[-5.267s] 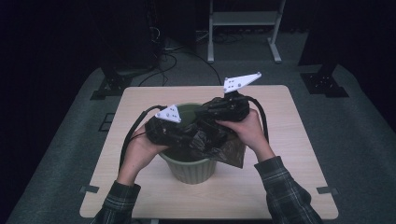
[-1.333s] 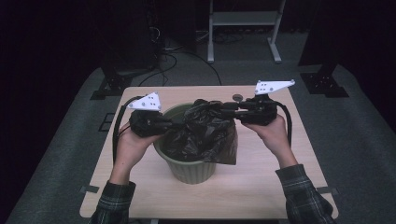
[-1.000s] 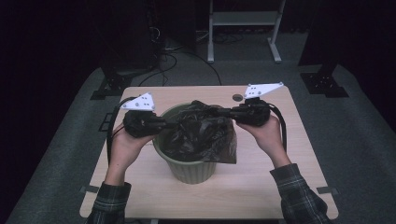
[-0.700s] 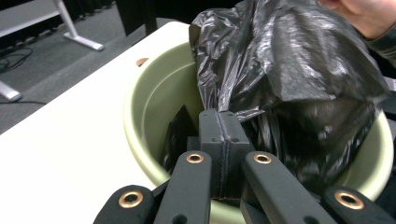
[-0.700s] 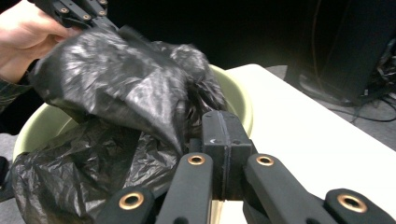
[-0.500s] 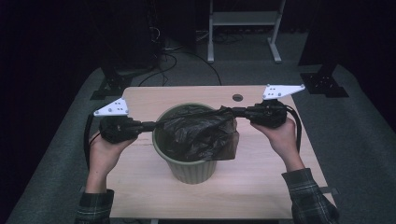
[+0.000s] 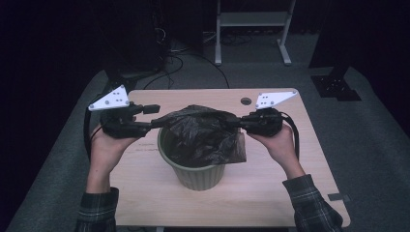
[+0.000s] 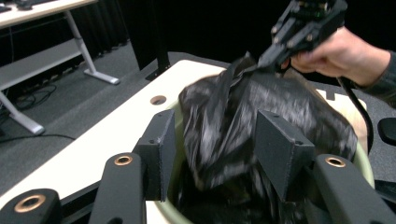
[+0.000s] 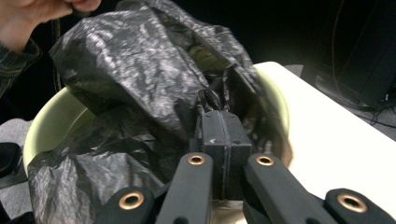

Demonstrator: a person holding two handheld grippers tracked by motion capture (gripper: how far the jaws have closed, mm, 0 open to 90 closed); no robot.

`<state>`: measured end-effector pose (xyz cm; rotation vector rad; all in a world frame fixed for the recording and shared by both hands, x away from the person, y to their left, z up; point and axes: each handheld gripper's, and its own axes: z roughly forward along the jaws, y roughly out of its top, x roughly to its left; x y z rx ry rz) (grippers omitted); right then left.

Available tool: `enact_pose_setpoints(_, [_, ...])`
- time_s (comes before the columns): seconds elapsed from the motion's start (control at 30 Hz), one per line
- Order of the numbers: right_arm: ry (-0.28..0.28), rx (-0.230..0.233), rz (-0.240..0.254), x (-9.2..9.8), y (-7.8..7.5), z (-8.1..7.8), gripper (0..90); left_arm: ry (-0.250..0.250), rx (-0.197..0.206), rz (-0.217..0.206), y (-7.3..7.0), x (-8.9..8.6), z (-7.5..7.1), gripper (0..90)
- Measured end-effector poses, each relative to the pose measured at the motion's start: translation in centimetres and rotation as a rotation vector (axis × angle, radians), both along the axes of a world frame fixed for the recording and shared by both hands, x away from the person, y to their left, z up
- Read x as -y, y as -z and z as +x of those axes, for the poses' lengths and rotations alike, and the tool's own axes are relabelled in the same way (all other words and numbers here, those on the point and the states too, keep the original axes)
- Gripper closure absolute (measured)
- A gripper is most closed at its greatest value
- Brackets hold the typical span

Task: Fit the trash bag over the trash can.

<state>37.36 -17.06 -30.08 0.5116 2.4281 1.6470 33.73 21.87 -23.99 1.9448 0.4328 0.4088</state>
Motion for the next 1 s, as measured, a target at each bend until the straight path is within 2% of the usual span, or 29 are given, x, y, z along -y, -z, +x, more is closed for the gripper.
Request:
enact_pose_setpoints(0.33, [-0.037,-0.003,0.002,-1.5,0.4,0.1,90.0,0.059,-0.024,0.038,-0.3,4.4,2.9,49.1])
enact_pose_setpoints(0.57, [-0.048,-0.006,0.005,-1.7,0.4,0.1,90.0,0.080,-0.039,0.098,-0.5,7.0,5.0,49.8])
enact_pose_setpoints(0.77, [-0.055,-0.006,0.006,-2.0,0.4,0.0,90.0,0.111,-0.064,0.129,-0.5,8.8,6.1,52.7])
enact_pose_setpoints(0.83, [-0.059,-0.005,0.008,-2.1,0.4,0.0,90.0,0.111,-0.071,0.159,-0.3,9.3,6.3,53.2])
enact_pose_setpoints(0.93, [-0.061,-0.003,0.009,-2.1,0.3,0.0,90.0,0.116,-0.082,0.187,0.1,9.6,6.6,55.6])
enact_pose_setpoints(1.0, [-0.061,-0.001,0.009,-2.0,0.2,0.0,90.0,0.116,-0.083,0.190,0.2,9.5,6.7,56.8])
